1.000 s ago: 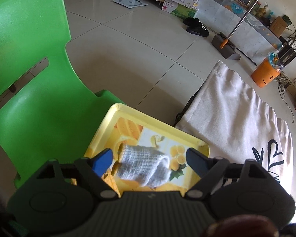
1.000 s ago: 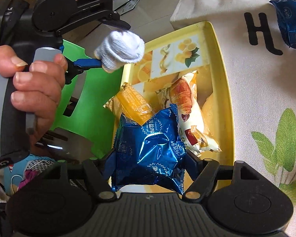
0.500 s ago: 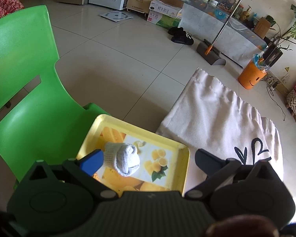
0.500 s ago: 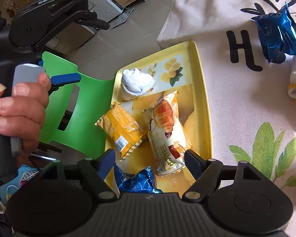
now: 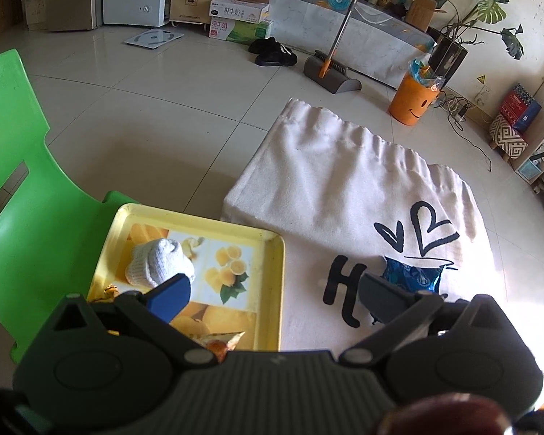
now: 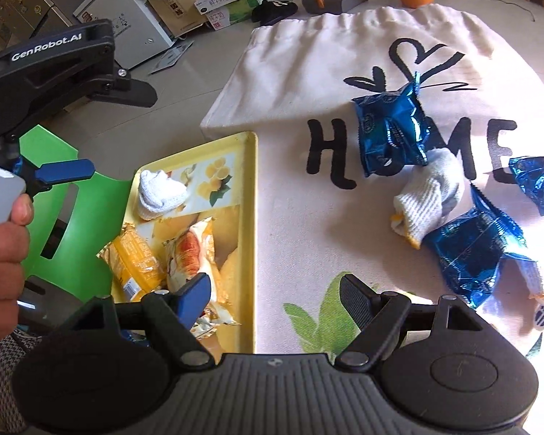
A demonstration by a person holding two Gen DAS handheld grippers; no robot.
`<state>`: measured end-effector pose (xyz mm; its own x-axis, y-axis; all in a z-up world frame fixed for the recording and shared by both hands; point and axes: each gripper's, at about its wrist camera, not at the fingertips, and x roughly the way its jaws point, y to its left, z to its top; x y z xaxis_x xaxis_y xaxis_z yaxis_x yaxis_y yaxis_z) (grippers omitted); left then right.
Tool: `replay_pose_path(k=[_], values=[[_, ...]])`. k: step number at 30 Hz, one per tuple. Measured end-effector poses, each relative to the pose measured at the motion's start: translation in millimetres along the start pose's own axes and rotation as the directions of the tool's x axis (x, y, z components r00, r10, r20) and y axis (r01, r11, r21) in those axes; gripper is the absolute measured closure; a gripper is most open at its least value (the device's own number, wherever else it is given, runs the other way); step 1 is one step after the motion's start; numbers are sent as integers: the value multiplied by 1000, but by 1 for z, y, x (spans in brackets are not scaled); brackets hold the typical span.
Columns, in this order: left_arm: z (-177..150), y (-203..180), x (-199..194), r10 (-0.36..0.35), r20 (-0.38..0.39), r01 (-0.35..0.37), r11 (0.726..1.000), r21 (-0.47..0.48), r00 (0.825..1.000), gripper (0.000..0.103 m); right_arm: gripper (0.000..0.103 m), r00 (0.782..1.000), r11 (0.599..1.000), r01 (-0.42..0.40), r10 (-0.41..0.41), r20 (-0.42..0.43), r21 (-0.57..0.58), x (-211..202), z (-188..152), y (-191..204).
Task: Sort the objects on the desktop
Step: 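Move the left gripper to another white glove while the right moves to a blue packet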
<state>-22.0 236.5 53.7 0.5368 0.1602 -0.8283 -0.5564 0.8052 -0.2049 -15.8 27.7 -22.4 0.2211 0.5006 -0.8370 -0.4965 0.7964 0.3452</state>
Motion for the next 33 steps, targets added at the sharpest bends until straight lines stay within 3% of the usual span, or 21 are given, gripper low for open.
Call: replay_pose_path(k=[10, 17, 25, 27, 33], values=[[-23, -51, -2, -19, -19, 21, 992, 126, 1000, 1, 24, 993, 991, 92, -99, 68, 94, -40, 9, -69], [-57, -102, 0, -42, -70, 58, 966, 253, 997, 1, 24, 982, 974, 142, -161, 102, 174, -70, 12, -113], [-111, -152, 4, -80, -144, 134, 901, 413, 986, 1, 19, 966, 950, 235, -251, 58, 205, -92, 17, -160], [-129, -163, 7, -89, -181, 164, 873, 459, 979, 1, 19, 965, 942, 247, -260, 30, 225, -93, 18, -174], [-172, -180, 19, -58, -234, 184, 805, 565, 971, 1, 19, 974, 923, 221, -228, -14, 315, -83, 25, -202]])
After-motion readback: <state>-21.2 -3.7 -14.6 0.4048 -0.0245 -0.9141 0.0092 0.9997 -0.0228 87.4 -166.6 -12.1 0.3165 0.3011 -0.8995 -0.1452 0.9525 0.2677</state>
